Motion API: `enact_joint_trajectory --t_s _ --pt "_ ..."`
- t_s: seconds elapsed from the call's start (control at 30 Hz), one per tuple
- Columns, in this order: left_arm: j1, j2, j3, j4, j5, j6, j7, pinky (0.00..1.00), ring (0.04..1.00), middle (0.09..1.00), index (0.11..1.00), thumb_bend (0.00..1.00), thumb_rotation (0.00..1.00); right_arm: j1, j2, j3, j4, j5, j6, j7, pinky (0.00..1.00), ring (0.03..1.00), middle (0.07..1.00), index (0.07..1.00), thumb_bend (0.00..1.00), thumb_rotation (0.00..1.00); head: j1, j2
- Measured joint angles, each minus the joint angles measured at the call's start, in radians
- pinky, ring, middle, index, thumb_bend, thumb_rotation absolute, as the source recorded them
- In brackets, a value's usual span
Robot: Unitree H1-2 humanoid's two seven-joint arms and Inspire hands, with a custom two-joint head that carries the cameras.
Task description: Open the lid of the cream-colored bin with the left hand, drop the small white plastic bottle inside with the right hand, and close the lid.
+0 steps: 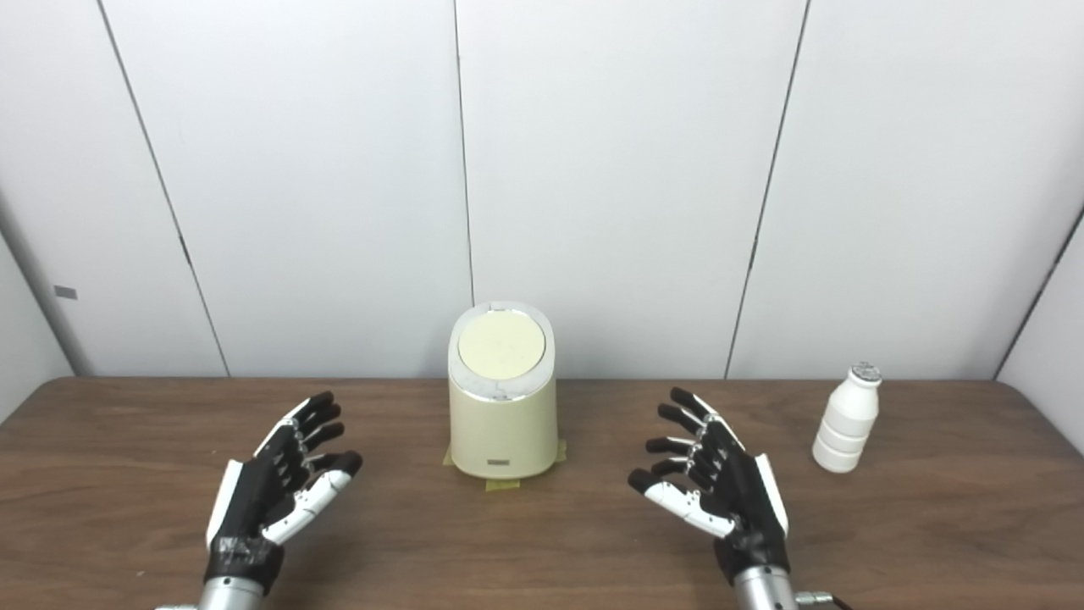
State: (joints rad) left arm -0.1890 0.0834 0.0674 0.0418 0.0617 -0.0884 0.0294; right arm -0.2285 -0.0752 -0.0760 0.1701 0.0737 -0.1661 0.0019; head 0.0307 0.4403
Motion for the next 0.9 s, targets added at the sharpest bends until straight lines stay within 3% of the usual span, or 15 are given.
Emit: enact_joint_trajectory --t_s 0.27,0.4,0.63,0.9 --pt "-0.219 0.008 -0.005 -0.002 0.070 0.132 0.031 0.91 0.936 0.932 0.958 0.83 0.41 -0.009 -0.010 -0.002 0.028 0.018 -0.008 0.008 0.51 0.640 0.800 0.824 0.87 0.27 0.006 -0.005" --pt "-0.336 0.012 -0.026 0.070 0.089 0.187 0.034 0.98 0.995 0.983 0.985 0.86 0.40 -0.008 -0.011 -0.001 0.028 0.020 -0.008 0.012 0.51 0.633 0.796 0.824 0.84 0.25 0.005 -0.003" --pt "-0.447 0.019 -0.071 0.209 0.137 0.197 0.041 0.98 1.000 1.000 1.000 0.94 0.39 -0.008 -0.012 -0.001 0.022 0.017 -0.009 0.013 0.51 0.640 0.799 0.830 0.85 0.26 -0.002 0.003" --pt "-0.528 0.029 -0.143 0.315 0.255 0.207 0.079 0.85 1.000 1.000 1.000 0.99 0.42 -0.008 -0.012 -0.001 0.022 0.018 -0.013 0.013 0.51 0.633 0.796 0.833 0.83 0.24 -0.003 0.006"
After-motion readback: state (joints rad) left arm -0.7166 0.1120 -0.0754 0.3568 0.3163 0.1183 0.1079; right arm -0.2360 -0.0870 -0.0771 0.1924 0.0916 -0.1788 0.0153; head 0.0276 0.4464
